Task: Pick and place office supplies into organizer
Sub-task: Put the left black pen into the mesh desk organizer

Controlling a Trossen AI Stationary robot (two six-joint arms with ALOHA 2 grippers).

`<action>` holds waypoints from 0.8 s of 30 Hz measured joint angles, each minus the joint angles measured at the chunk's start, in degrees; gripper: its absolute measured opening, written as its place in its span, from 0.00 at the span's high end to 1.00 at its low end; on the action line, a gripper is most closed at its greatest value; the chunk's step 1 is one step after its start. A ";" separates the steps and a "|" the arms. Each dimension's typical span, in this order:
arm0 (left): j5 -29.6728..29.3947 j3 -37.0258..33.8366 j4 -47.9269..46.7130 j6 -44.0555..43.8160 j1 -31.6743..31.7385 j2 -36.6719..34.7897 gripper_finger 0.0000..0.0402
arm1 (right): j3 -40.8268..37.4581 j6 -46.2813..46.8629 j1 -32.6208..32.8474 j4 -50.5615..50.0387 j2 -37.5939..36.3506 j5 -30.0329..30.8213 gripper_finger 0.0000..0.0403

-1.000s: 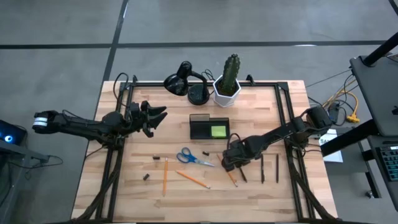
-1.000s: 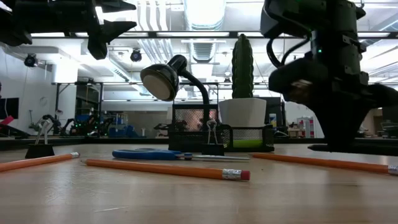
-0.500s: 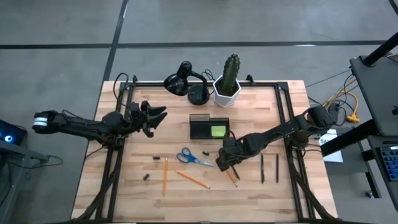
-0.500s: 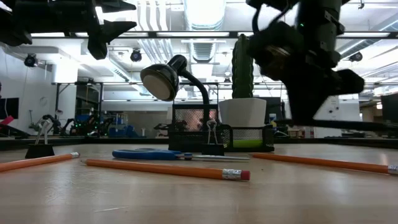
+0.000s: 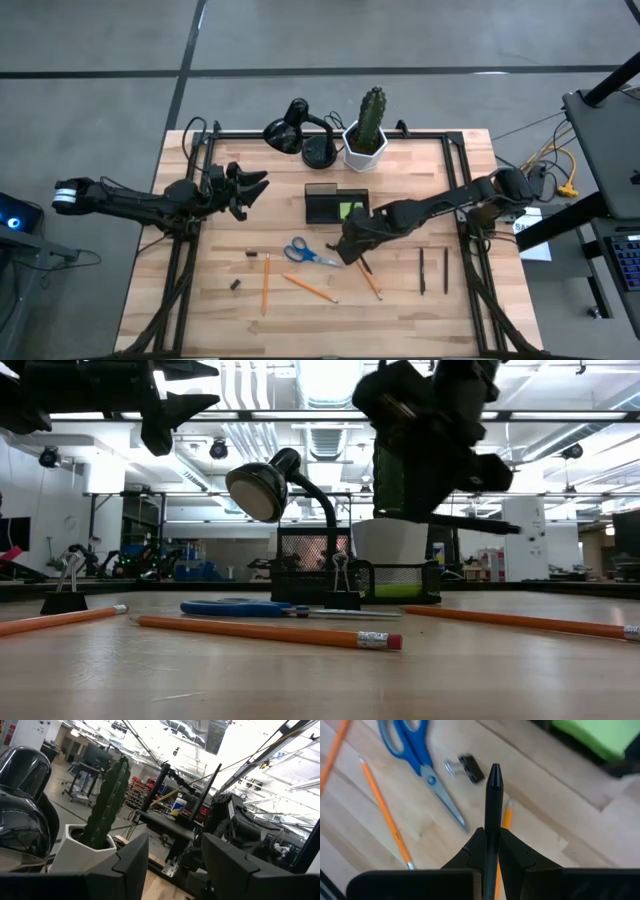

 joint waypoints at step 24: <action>0.00 -0.02 0.00 -0.04 0.00 0.00 0.58 | 3.60 -18.70 -10.93 15.89 -0.12 4.29 0.95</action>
